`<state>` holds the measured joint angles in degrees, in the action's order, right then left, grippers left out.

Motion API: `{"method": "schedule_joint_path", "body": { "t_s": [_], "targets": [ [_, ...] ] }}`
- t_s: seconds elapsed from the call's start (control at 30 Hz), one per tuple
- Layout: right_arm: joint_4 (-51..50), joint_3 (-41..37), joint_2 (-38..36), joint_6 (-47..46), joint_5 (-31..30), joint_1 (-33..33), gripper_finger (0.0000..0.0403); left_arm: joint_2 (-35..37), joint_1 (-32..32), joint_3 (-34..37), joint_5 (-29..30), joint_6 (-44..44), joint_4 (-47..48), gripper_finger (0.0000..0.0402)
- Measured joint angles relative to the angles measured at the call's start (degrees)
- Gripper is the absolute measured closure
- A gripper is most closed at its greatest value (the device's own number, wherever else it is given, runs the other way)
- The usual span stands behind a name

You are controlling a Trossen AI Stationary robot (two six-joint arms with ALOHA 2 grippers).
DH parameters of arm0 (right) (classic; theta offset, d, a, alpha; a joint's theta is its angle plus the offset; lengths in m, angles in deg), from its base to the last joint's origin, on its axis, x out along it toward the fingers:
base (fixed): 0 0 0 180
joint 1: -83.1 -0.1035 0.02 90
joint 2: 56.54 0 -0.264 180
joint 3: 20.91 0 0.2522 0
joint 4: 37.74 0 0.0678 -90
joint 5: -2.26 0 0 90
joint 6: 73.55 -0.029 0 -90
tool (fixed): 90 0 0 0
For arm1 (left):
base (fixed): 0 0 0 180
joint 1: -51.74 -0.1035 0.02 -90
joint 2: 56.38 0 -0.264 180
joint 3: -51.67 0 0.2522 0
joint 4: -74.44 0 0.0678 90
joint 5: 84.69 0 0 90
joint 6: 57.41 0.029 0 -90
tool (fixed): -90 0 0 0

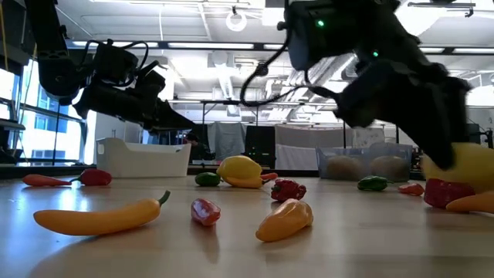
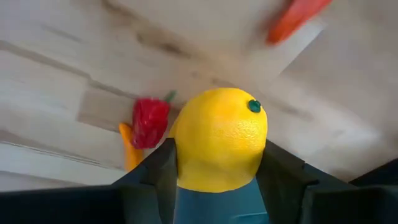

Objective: Sort produce into baskets
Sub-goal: Put the lemon into the black bin

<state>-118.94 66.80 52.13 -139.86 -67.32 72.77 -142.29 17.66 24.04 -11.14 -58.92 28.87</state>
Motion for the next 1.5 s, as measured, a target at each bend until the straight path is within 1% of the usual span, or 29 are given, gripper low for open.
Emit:
{"method": "schedule_joint_path", "body": {
  "t_s": [0.1, 0.23, 0.33, 0.43, 0.6, 0.73, 0.83, 0.97, 1.13, 1.27, 1.5],
  "targets": [
    [-3.1, 2.8, -1.1, 5.9, -3.6, 3.6, 0.0244, 0.0, 0.0, 0.0, 1.8, -0.4, 0.0, 0.0401],
    [-7.9, 6.5, -3.6, 14.0, -8.0, 11.0, 0.0244, 0.0, -0.7, -0.1, 2.5, -0.4, -0.1, 0.0401],
    [-13.4, 9.2, -5.6, 21.4, -13.8, 18.0, 0.0245, 0.0, -1.8, -0.4, 2.6, -0.4, -0.1, 0.0401],
    [-18.1, 10.4, -6.6, 30.7, -21.0, 25.1, 0.0245, 0.0, -3.0, -0.9, 2.6, -0.4, -0.1, 0.0401],
    [-17.8, 10.4, -6.8, 45.5, -31.3, 36.7, 0.0245, 0.0, -5.1, -1.7, 2.7, -0.4, 0.0, 0.0401],
    [-14.8, 10.4, -6.8, 52.9, -36.4, 44.6, 0.0245, 0.0, -6.4, -1.9, 5.0, -0.4, -0.1, 0.0401],
    [-11.1, 9.7, -6.9, 57.9, -36.2, 48.7, 0.0245, 0.0, -7.3, -1.9, 5.3, -0.4, -0.1, 0.0402],
    [-4.6, 6.3, -6.9, 62.6, -34.1, 51.3, 0.0245, 0.0, -7.6, -1.9, 5.3, -0.4, 0.0, 0.0402],
    [-0.6, 2.8, -6.8, 65.2, -33.3, 51.6, 0.0245, 0.0, -7.5, -1.9, 5.3, -0.9, 0.6, 0.0401],
    [1.1, 1.7, -6.8, 65.0, -30.8, 51.6, 0.0245, 0.0, -7.5, -1.9, 5.3, -0.8, 2.5, 0.0402],
    [4.1, -0.8, -6.8, 66.6, -30.7, 51.6, 0.0245, 0.0, -7.5, -1.9, 5.2, 0.2, 3.0, 0.0401]
  ]
}}
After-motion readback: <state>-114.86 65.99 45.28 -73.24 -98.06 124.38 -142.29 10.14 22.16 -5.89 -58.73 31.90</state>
